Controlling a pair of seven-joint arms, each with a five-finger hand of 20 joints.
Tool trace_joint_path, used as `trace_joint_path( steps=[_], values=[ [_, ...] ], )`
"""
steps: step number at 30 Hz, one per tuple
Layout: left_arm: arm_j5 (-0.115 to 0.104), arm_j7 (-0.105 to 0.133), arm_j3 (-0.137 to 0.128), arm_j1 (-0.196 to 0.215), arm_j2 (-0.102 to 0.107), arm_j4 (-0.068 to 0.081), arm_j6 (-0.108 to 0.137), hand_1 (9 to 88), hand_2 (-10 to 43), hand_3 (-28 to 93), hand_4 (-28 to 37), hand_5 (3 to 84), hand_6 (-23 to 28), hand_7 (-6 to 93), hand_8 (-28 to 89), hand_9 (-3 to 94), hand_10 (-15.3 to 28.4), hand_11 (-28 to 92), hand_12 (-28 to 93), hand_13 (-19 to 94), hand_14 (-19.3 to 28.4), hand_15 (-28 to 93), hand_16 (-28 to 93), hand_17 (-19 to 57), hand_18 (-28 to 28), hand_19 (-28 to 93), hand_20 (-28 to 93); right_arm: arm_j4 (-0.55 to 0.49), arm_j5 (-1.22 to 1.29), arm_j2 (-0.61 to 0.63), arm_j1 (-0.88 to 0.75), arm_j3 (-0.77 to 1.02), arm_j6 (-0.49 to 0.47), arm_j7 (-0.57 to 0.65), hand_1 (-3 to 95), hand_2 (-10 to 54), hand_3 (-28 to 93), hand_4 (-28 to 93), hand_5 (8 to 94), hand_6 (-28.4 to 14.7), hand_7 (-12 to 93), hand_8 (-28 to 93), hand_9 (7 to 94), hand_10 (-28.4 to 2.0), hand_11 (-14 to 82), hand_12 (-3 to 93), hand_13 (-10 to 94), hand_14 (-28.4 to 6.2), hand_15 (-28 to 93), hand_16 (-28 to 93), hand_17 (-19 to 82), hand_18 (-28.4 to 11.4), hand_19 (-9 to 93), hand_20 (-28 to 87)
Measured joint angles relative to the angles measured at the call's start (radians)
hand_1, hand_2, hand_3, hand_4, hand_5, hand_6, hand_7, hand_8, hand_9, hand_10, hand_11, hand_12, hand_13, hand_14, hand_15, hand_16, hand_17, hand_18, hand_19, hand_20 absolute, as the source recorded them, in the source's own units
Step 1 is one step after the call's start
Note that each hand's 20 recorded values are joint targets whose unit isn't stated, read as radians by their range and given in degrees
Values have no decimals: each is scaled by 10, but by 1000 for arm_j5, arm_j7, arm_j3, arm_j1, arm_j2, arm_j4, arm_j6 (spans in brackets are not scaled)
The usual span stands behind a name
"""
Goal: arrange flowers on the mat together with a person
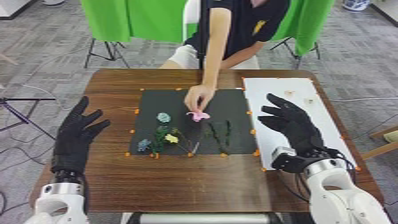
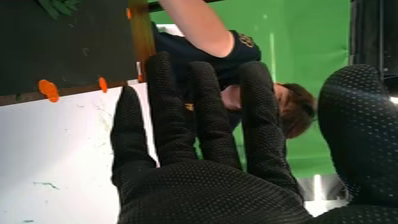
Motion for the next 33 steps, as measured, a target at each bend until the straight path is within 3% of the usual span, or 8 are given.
trace_joint_path(
  steps=[16,28,33],
  values=[
    [2,-5,0,1,-3,0,0,227,65,794,-283,286,9,135,-118,334,160,215,69,280,242,467,-82,-82,228,475,167,12,0,10,8,-5,-15,6,231,20,790,-282,451,45,160,-134,466,-135,120,147,385,-168,305,149,24,-216,453,179],
    [5,-11,0,3,-7,-1,-1,228,66,793,-283,285,8,138,-119,334,159,217,69,280,243,470,-83,-81,228,476,167,22,2,10,20,-4,-43,10,234,12,792,-280,449,47,158,-133,461,-127,102,146,367,-170,232,165,42,-259,443,151],
    [4,-9,2,3,-5,-1,-1,228,66,793,-283,284,9,138,-119,334,160,217,68,280,243,469,-83,-81,228,477,167,26,5,12,28,13,-49,11,238,-44,795,-273,428,56,142,-125,423,-115,65,157,300,-174,134,222,39,-278,424,132]
  ],
)
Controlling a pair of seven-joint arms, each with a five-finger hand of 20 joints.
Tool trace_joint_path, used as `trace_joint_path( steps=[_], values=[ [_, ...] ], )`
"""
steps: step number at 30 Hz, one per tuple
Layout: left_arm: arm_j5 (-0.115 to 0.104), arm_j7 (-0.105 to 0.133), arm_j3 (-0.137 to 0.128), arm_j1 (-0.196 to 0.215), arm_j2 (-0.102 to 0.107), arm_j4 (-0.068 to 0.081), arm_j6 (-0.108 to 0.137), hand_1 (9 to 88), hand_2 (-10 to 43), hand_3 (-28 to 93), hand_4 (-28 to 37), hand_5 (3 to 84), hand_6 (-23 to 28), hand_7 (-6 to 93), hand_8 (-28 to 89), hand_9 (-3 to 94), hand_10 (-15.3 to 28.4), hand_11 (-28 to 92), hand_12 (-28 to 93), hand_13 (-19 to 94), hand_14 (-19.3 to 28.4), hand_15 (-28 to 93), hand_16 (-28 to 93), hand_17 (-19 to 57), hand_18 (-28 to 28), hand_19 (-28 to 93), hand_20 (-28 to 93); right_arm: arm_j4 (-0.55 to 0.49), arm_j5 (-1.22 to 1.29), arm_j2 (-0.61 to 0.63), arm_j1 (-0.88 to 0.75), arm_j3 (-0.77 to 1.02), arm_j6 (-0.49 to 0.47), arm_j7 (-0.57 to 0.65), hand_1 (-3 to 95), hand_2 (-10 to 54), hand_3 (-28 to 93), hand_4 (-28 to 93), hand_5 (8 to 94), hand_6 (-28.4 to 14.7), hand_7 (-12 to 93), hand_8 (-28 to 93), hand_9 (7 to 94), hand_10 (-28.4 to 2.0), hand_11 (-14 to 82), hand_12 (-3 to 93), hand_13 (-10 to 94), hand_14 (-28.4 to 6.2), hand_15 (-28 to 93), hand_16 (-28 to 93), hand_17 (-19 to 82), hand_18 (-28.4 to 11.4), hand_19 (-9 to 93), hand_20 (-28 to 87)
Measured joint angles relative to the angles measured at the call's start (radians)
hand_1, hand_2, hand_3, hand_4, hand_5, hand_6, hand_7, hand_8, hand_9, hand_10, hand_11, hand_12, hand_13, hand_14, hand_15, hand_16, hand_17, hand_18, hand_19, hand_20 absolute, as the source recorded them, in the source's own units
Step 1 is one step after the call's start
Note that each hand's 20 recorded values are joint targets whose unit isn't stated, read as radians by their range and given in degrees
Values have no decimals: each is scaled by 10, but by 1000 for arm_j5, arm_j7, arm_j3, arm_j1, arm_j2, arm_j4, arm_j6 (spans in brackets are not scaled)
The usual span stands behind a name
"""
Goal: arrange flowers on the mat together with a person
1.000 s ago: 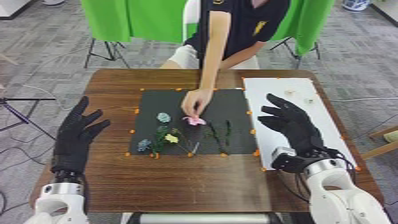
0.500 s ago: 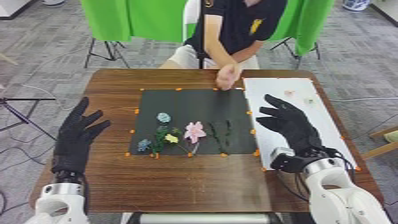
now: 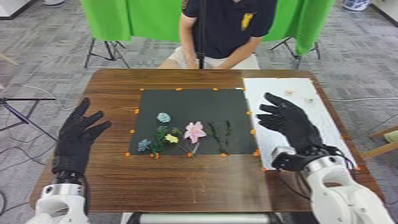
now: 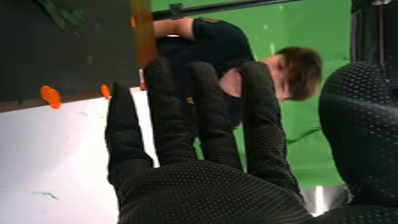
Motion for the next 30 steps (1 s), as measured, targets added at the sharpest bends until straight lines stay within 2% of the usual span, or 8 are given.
trace_joint_path(
  steps=[3,5,7,9,13,15,23,30],
  values=[
    [0,0,0,0,1,0,0,229,67,793,-283,284,9,137,-119,334,159,217,68,280,244,470,-83,-82,228,477,168,17,-24,8,17,48,-52,12,260,-60,806,-268,428,55,144,-124,430,-113,75,157,312,-174,138,234,61,-283,436,139],
    [0,0,1,-1,1,0,1,229,67,793,-283,284,9,138,-119,334,160,218,68,280,243,470,-83,-81,228,477,167,33,-51,27,36,85,-94,23,271,-59,806,-268,431,53,148,-126,443,-117,91,156,357,-172,195,227,80,-284,475,160],
    [0,0,1,-1,1,0,1,229,66,794,-283,284,9,138,-119,334,160,218,69,279,243,470,-83,-81,228,477,167,51,-85,66,61,99,-90,35,284,-57,803,-264,434,49,154,-130,445,-119,98,152,392,-171,283,184,97,-283,513,179],
    [0,0,2,-1,1,0,1,229,66,794,-283,284,10,138,-119,333,160,219,69,280,243,470,-84,-81,228,477,167,74,-133,124,91,89,-33,56,289,-57,804,-262,435,48,155,-131,440,-121,100,152,409,-166,311,173,112,-283,539,186],
    [0,2,4,-2,1,0,1,230,66,795,-283,284,10,138,-119,334,159,219,68,279,243,471,-84,-81,228,477,167,143,-298,261,179,4,201,169,295,-63,805,-254,420,45,157,-131,399,-122,84,152,427,-163,347,152,134,-283,568,186],
    [0,4,7,-3,2,0,2,230,67,794,-283,284,10,139,-119,334,160,219,68,279,244,471,-84,-81,228,477,167,195,-405,316,236,-42,249,237,304,-69,805,-255,419,45,158,-131,397,-120,82,153,437,-157,356,145,142,-281,572,182],
    [-1,9,18,-15,8,0,2,231,67,795,-283,283,10,140,-120,333,160,219,67,279,243,471,-84,-81,228,477,166,433,-753,465,490,-254,153,376,324,-85,805,-256,422,49,169,-135,416,-107,93,154,473,-143,372,130,162,-280,580,165],
    [-2,11,23,-28,9,1,2,232,67,794,-283,283,11,140,-120,333,159,220,67,279,244,473,-84,-81,228,478,166,588,-978,466,703,-424,-13,440,331,-89,802,-259,431,48,174,-139,426,-104,98,150,486,-136,374,123,168,-279,581,146]
  ],
)
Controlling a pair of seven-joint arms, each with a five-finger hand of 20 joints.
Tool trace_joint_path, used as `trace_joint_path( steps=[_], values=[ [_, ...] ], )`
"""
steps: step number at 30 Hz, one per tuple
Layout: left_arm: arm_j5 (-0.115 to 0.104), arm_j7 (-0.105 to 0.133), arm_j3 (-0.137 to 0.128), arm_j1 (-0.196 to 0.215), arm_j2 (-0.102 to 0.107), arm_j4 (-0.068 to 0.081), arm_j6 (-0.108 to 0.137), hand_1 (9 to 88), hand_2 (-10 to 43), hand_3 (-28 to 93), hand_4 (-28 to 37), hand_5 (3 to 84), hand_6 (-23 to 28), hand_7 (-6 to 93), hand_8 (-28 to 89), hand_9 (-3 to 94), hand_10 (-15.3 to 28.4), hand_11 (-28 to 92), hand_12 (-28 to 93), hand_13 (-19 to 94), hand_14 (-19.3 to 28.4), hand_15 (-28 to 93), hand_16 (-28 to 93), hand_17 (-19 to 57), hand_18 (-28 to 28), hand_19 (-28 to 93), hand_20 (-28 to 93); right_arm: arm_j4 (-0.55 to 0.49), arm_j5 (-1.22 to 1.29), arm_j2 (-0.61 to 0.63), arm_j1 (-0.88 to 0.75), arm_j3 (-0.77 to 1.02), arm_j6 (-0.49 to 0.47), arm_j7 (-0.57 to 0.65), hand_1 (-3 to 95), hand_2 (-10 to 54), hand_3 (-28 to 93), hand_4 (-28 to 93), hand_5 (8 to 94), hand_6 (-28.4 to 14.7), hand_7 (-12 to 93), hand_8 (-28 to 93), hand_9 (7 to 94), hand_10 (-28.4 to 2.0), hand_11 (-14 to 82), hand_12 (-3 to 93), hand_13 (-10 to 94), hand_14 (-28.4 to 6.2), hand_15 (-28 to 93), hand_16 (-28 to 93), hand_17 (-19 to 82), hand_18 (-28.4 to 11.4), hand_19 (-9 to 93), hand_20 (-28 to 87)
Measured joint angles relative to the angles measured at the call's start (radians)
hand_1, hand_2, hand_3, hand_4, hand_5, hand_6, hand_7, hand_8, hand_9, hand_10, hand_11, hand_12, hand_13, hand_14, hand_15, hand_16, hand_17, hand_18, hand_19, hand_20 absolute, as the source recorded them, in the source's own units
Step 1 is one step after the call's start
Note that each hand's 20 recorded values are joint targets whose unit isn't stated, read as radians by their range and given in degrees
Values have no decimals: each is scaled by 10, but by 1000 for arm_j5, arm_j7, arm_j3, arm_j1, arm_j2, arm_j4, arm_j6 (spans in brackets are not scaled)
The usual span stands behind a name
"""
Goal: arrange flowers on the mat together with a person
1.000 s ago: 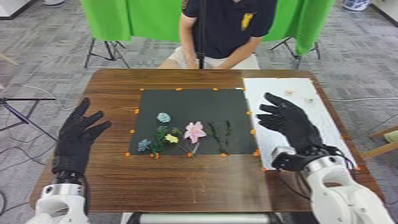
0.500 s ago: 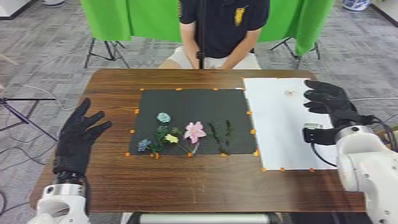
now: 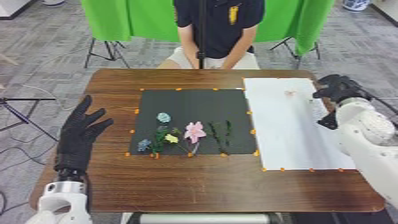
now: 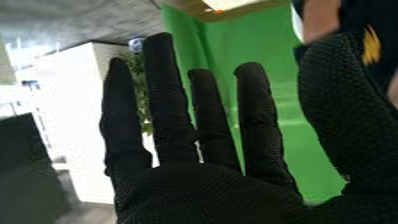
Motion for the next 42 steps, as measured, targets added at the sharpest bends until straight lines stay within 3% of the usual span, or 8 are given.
trace_joint_path(
  steps=[10,17,26,31,35,38,42],
  values=[
    [-4,8,9,-20,8,2,-1,233,65,796,-283,279,9,139,-119,329,158,220,68,278,243,472,-84,-81,228,478,166,117,-58,-75,125,-41,-92,31,335,-90,803,-262,437,51,176,-141,440,-97,101,146,498,-129,375,123,168,-277,582,132],
    [-3,9,14,-39,8,13,-4,232,65,796,-283,276,9,143,-120,326,158,221,68,275,244,475,-84,-83,228,479,166,162,-97,-126,138,-45,-185,47,333,-90,806,-264,438,52,178,-142,443,-100,102,145,497,-129,373,124,164,-276,578,128],
    [8,-12,12,-59,2,19,-24,232,65,797,-283,275,9,147,-122,323,158,223,68,273,245,478,-86,-84,227,479,166,171,-100,-152,127,-49,-195,70,349,-88,799,-270,469,65,186,-148,460,-94,105,143,505,-122,367,124,164,-275,575,126],
    [12,-22,14,-67,-1,23,-33,233,66,795,-283,274,9,146,-122,322,158,223,67,273,244,478,-87,-84,227,480,166,172,-128,-157,123,-41,-236,80,432,-87,748,-280,599,80,205,-139,595,-65,136,136,597,-90,361,138,206,-249,589,128],
    [17,-32,14,-76,-4,26,-40,233,66,795,-283,275,10,146,-123,323,158,223,67,273,244,478,-86,-83,227,479,166,177,-185,-154,125,-60,-199,84,545,-92,630,-282,757,94,195,-57,826,-29,58,271,713,-30,354,266,243,-202,628,140],
    [20,-37,14,-80,-7,27,-43,233,66,795,-283,275,9,146,-123,323,158,224,67,273,244,477,-87,-83,226,479,166,194,-243,-143,123,-116,-93,86,565,-95,612,-283,801,100,186,-45,905,-25,66,309,753,-15,361,301,253,-184,649,148],
    [21,-39,16,-84,-8,29,-45,233,66,796,-283,274,10,147,-123,323,158,225,67,274,244,478,-87,-83,226,479,165,203,-271,-141,105,-132,-21,79,574,-95,604,-283,816,99,180,-44,926,-25,109,316,774,-14,384,308,257,-160,661,150]
  ],
)
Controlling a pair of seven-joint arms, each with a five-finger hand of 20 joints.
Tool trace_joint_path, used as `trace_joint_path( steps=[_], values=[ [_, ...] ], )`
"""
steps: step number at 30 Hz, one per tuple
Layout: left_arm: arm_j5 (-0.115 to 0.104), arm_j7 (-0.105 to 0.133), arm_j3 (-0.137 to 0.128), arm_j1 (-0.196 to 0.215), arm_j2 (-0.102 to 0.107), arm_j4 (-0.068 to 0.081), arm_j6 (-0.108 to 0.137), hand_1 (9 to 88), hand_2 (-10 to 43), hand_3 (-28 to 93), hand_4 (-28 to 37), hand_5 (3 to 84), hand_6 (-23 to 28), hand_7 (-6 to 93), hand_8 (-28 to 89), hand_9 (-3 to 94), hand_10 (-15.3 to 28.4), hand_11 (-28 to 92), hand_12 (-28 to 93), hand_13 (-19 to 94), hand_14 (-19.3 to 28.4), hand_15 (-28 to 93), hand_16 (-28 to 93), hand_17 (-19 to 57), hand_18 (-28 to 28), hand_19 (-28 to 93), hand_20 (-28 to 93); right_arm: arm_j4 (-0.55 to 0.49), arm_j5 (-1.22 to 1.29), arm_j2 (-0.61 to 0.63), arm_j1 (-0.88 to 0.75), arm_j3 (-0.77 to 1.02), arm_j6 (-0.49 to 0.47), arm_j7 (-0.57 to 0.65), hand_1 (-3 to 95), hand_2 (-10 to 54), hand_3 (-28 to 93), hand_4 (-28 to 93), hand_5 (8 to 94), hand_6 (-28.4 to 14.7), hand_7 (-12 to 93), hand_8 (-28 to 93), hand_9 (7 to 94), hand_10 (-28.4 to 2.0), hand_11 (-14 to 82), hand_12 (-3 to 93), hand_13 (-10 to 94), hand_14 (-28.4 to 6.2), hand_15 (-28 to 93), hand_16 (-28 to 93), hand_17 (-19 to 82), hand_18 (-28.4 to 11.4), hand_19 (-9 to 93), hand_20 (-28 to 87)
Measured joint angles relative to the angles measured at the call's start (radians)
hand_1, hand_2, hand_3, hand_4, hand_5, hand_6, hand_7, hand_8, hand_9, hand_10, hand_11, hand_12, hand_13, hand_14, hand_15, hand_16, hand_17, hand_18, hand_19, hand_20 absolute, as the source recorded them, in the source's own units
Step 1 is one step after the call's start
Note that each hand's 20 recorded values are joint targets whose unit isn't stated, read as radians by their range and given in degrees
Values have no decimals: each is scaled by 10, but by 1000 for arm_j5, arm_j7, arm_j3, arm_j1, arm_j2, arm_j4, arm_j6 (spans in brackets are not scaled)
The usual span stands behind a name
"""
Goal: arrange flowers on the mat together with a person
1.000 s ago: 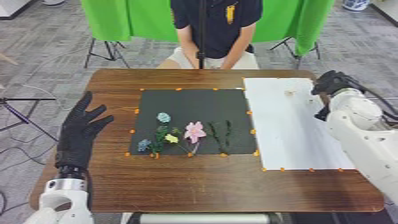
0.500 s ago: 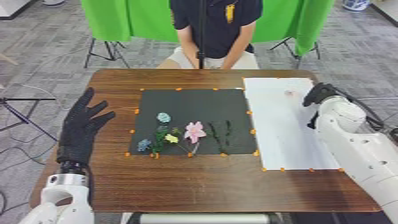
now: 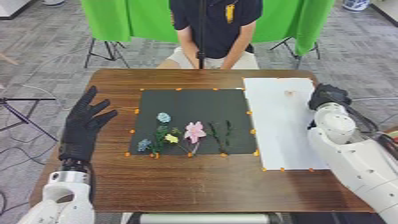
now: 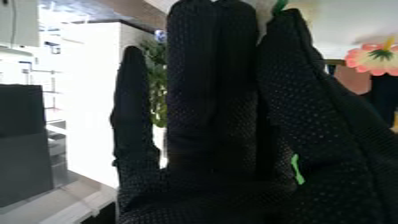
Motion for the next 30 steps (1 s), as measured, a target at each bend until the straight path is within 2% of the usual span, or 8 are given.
trace_joint_path(
  steps=[6,9,13,15,18,22,30],
  values=[
    [-2,4,2,-1,1,0,1,233,66,795,-283,274,9,147,-123,322,158,225,66,273,245,478,-87,-83,226,479,166,-2,-8,12,-2,-7,13,-25,571,-95,619,-283,824,90,178,-39,929,-27,116,323,777,-16,399,304,249,-150,682,159],
    [-4,10,-1,5,3,-2,3,233,66,796,-283,274,9,147,-123,322,158,225,67,273,245,478,-87,-84,226,479,166,-22,-6,23,-15,-8,76,-41,564,-95,635,-283,827,88,175,-35,931,-28,115,327,776,-16,402,303,248,-149,690,162],
    [-12,21,-10,28,7,-10,10,233,66,796,-283,274,9,147,-124,323,158,226,66,273,245,479,-87,-84,226,479,166,-119,-5,52,-50,-13,200,-106,561,-95,647,-283,828,83,173,-31,932,-29,122,333,776,-22,415,306,247,-134,694,162],
    [-18,28,-13,41,10,-15,16,233,66,797,-283,274,9,147,-123,323,158,226,66,273,245,479,-87,-84,227,480,166,-188,-4,76,-55,-38,228,-155,558,-95,655,-283,830,79,171,-28,933,-33,131,337,775,-26,427,304,246,-131,695,161],
    [-25,36,-15,57,16,-20,23,233,66,797,-283,275,9,147,-123,322,158,225,66,273,245,478,-87,-84,227,479,166,-279,0,93,-44,-84,224,-235,556,-95,660,-283,829,77,168,-26,930,-38,137,338,769,-30,435,303,240,-135,694,161],
    [-25,37,-16,60,17,-21,26,235,66,797,-283,276,10,145,-123,324,159,225,66,275,244,475,-88,-82,227,479,165,-352,4,81,-9,-156,200,-333,553,-95,665,-283,827,75,167,-25,924,-44,140,336,760,-34,439,300,238,-143,694,162],
    [-25,36,-18,60,17,-22,28,236,65,798,-283,278,10,144,-122,326,158,222,65,277,243,473,-86,-82,228,478,164,-345,-58,-37,21,-233,137,-375,551,-95,669,-283,825,75,169,-24,914,-49,142,335,750,-39,439,295,227,-157,674,157]
  ],
)
